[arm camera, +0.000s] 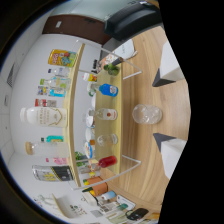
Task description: Make me a cup of Vodka Sunrise.
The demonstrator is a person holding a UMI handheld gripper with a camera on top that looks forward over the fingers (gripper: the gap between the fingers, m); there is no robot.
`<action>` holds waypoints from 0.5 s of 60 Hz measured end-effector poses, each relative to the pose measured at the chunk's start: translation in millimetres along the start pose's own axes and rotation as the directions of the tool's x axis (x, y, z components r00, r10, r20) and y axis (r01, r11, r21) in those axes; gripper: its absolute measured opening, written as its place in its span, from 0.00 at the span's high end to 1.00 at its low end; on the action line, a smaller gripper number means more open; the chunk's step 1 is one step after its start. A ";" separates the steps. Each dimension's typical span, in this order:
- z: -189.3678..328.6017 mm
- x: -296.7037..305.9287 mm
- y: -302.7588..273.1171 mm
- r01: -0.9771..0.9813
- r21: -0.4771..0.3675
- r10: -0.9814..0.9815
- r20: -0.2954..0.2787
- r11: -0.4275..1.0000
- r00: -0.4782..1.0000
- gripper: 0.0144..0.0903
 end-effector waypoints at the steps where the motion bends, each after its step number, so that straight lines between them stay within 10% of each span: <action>1: 0.0 0.1 -0.1 0.002 0.001 -0.002 0.000 1.000 1.000 0.06; 30: -9.0 -39.2 40.9 -0.030 -0.030 0.030 -0.017 0.999 0.999 0.07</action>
